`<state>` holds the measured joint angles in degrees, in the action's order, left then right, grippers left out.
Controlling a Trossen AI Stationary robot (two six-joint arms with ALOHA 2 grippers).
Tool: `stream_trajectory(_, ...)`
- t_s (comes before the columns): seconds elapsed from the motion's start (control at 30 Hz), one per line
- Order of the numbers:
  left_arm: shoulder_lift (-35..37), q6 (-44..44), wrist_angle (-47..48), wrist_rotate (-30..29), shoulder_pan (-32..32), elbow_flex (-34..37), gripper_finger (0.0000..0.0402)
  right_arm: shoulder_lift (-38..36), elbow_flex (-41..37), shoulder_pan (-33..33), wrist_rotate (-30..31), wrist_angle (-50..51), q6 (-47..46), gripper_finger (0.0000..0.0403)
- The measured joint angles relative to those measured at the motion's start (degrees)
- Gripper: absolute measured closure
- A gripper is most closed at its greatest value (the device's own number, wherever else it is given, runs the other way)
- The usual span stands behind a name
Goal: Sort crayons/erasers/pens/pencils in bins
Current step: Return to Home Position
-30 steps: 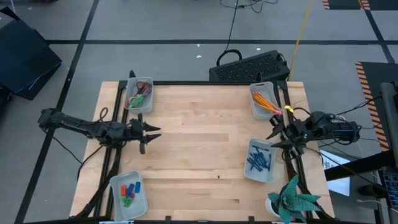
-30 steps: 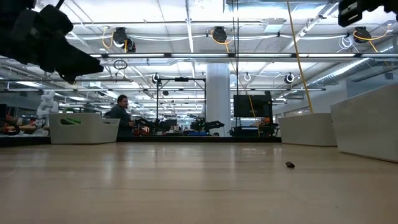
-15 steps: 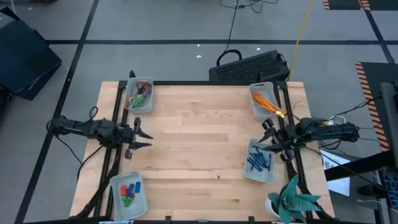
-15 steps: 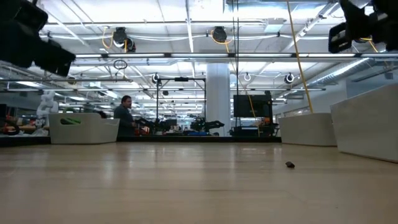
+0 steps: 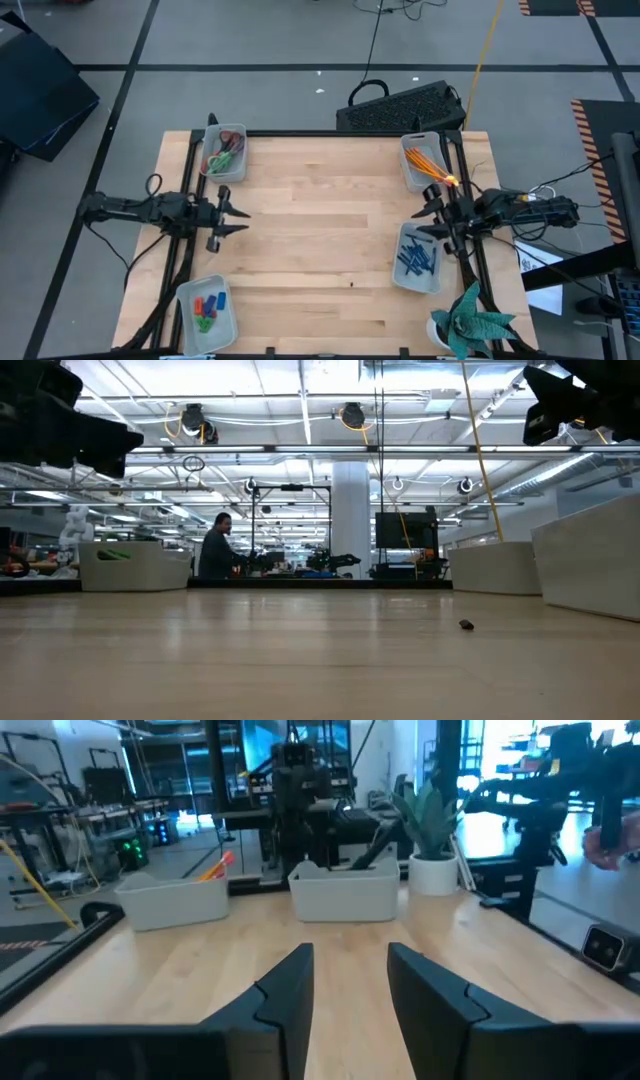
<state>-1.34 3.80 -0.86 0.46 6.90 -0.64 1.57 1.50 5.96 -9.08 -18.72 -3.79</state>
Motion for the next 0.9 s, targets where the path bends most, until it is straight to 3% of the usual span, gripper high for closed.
stream_trajectory(0.9, -3.94, -0.03, 0.15, 0.03, -0.07, 0.0, 0.0268, 0.04, -0.11, 0.0, 0.04, 0.15, 0.0, 0.0268)
